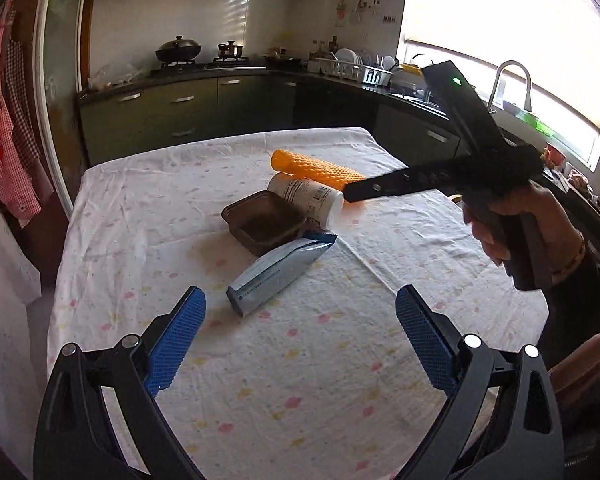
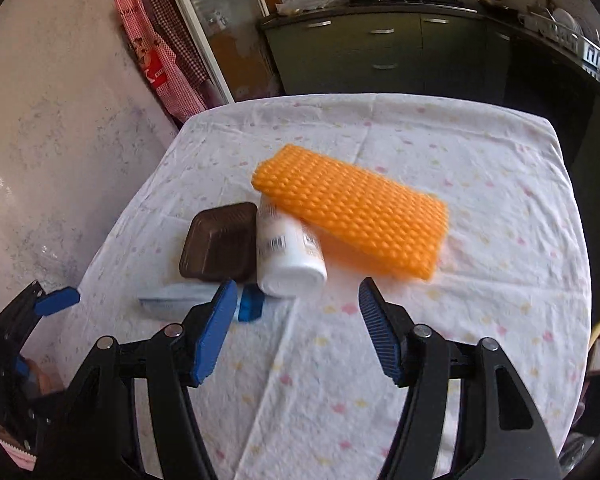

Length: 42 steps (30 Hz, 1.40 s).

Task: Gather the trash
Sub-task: 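Grasp the white pill bottle beside the orange brush with the right gripper, then carry the pill bottle over the bin and open the right gripper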

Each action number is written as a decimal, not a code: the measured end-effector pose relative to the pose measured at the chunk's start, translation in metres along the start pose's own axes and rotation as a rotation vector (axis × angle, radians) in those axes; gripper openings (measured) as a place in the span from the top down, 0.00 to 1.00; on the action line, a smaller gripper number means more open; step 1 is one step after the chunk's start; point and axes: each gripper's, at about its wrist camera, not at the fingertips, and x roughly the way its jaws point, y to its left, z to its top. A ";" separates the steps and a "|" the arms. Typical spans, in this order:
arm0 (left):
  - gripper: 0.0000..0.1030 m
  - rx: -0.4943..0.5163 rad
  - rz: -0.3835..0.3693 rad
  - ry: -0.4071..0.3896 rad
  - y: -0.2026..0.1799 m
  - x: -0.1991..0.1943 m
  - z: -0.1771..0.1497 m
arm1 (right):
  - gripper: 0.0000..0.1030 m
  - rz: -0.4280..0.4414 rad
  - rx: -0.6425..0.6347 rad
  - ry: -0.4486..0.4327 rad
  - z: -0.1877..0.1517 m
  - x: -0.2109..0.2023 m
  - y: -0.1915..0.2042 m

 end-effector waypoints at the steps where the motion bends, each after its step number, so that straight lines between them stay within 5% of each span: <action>1: 0.08 0.000 0.000 -0.004 0.002 -0.001 -0.002 | 0.48 -0.003 -0.010 0.009 0.004 0.003 0.003; 11: 0.08 -0.029 -0.017 -0.002 0.010 -0.001 -0.007 | 0.63 -0.027 -0.045 0.082 0.019 0.030 0.008; 29: 0.08 -0.035 -0.029 0.021 0.005 0.008 -0.013 | 0.56 0.059 -0.018 0.194 0.048 0.076 0.000; 42: 0.08 -0.015 -0.035 0.013 -0.002 0.006 -0.010 | 0.57 0.143 0.045 0.078 0.004 -0.005 -0.004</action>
